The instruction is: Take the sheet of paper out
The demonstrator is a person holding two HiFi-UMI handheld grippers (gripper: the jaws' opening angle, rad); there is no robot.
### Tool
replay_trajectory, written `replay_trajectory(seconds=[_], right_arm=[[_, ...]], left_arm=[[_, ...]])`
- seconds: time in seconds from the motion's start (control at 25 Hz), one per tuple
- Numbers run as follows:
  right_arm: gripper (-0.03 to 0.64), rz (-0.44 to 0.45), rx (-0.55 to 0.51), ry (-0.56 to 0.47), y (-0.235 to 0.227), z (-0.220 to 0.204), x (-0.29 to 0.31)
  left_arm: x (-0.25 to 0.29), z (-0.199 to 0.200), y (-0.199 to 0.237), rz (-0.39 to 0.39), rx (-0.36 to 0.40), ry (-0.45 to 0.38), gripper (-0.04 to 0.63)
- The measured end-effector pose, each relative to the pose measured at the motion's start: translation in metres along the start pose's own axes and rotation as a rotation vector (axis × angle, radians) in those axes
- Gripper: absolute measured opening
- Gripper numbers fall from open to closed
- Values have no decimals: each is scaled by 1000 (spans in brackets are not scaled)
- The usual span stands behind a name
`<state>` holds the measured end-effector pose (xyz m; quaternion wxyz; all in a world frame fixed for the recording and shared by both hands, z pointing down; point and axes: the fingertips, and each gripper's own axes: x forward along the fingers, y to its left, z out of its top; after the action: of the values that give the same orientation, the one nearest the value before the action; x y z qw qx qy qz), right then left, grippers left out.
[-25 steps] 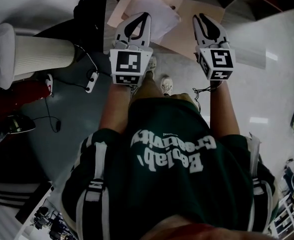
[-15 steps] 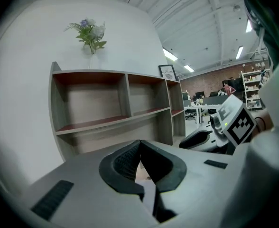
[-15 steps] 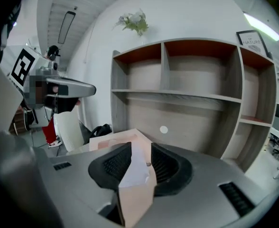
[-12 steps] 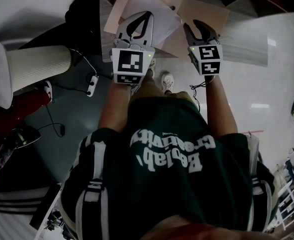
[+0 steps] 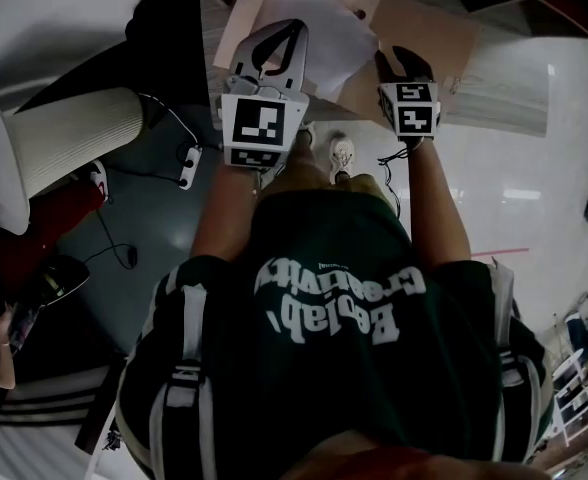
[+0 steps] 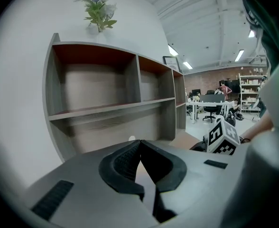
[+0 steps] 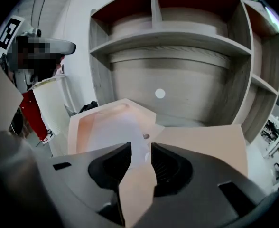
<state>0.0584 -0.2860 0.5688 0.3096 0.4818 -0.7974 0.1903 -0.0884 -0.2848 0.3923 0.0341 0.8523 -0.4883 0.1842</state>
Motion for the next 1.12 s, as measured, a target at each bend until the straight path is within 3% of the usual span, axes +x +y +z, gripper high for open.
replay_trajectory(seconds=[0.64,0.92,1.12], right_arm=[[147,-20,84,200,-18,-67,57],[147,-27,116,204,-22,-69,59],[147,-53,26,180,-30,-54,63]], left_arm=[[14,-28,28,-8,-23,67,18],[16,-35,26,-25,-38,87,19],[20,-33,24,-32,-42,88,20]])
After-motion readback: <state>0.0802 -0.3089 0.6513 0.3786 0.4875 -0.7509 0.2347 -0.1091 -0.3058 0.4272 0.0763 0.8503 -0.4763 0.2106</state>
